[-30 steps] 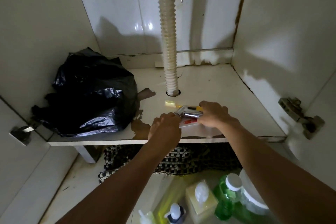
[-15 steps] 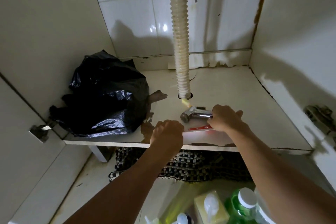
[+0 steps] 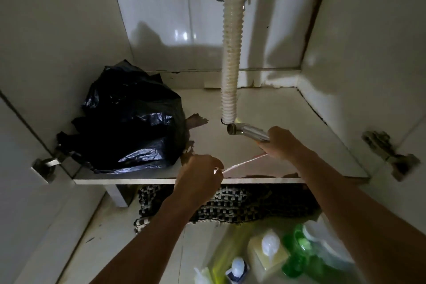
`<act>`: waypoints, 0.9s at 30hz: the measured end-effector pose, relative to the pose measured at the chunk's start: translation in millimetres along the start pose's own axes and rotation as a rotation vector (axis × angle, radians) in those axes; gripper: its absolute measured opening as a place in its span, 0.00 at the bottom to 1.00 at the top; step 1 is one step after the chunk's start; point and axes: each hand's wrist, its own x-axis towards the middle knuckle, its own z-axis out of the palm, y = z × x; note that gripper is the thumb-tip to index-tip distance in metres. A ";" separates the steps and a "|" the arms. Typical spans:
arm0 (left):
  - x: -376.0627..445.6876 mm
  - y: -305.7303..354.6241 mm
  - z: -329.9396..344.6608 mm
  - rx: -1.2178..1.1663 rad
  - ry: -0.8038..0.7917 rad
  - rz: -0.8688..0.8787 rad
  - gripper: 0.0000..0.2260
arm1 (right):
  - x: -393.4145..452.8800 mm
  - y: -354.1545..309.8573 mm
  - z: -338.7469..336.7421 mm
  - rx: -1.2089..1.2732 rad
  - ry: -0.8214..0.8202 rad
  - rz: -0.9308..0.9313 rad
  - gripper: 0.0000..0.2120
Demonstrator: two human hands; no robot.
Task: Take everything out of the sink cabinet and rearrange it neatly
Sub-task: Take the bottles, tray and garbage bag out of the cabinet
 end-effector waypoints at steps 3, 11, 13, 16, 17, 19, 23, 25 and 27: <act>-9.7 -4.0 -11.3 -0.078 -0.119 0.194 0.09 | -25.7 -9.9 -26.7 0.018 0.006 0.067 0.11; -46.9 7.2 -6.3 -0.127 -0.712 0.440 0.10 | -154.4 -18.7 -51.6 0.085 -0.162 0.182 0.08; -60.3 16.3 2.6 -0.140 -0.827 0.467 0.10 | -180.5 -16.1 -47.8 0.069 -0.256 0.178 0.09; -77.3 34.4 15.5 -0.171 -0.963 0.489 0.10 | -207.5 -6.7 -44.1 0.006 -0.307 0.222 0.08; -78.7 37.6 19.0 -0.201 -0.986 0.480 0.10 | -209.5 -2.1 -42.6 0.011 -0.320 0.230 0.06; -94.9 45.4 31.8 -0.217 -1.001 0.476 0.10 | -222.3 15.9 -33.9 0.016 -0.366 0.233 0.05; -150.6 57.0 64.0 -0.155 -1.041 0.471 0.11 | -256.2 60.0 -14.4 0.122 -0.488 0.251 0.08; -178.6 59.8 76.6 -0.134 -1.044 0.438 0.11 | -267.1 79.6 -13.8 0.196 -0.599 0.240 0.13; -206.0 62.4 88.9 -0.129 -1.057 0.415 0.10 | -273.8 102.4 -9.6 0.226 -0.694 0.227 0.15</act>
